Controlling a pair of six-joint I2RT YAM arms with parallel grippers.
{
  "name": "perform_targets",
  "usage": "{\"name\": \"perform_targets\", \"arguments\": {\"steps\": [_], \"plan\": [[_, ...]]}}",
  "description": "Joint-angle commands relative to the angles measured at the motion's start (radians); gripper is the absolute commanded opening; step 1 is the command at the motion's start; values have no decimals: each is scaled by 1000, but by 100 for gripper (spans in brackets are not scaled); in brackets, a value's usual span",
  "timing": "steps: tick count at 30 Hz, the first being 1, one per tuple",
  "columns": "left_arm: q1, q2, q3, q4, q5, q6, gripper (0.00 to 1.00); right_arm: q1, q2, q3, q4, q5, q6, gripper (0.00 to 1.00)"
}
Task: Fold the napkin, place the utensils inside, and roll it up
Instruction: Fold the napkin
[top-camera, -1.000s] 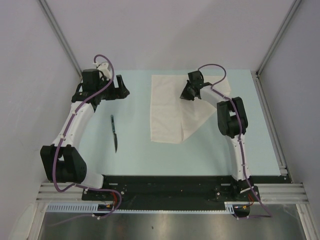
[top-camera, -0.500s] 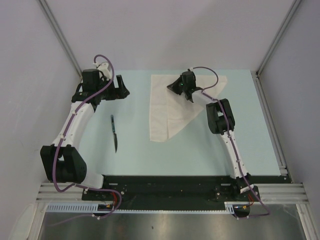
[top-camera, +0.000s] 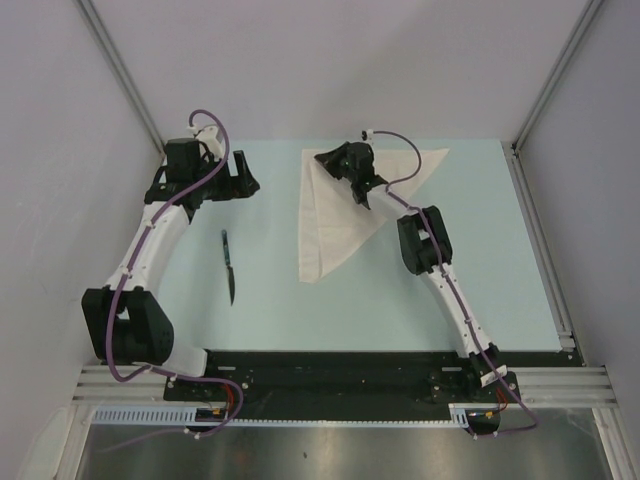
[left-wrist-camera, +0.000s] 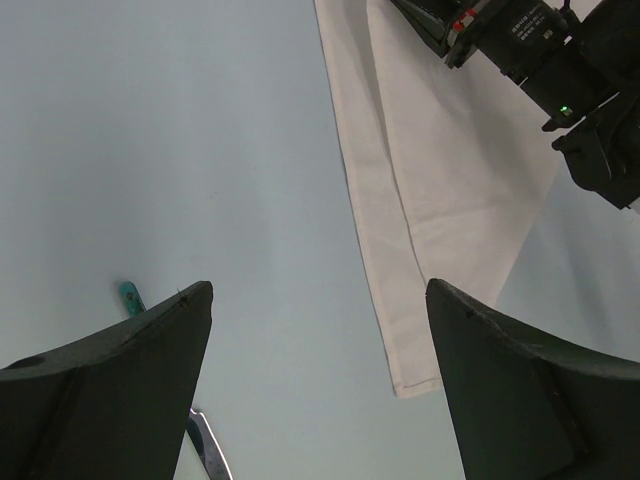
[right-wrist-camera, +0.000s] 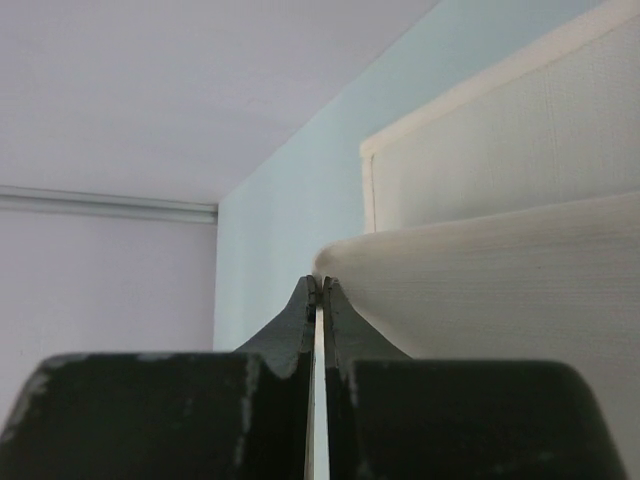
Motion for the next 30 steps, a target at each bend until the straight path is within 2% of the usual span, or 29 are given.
{"name": "perform_targets", "arguments": {"steps": [1,11,15,30], "plan": [[5,5,37,4,15,20,91,23,37,71,138,100,41,0],[5,16,39,0,15,20,92,40,94,149,207,294,118,0],[5,22,39,-2,15,22,91,47,127,201,203,307,132,0],[5,24,40,-2,18,20,91,78,173,235,212,356,175,0]]}}
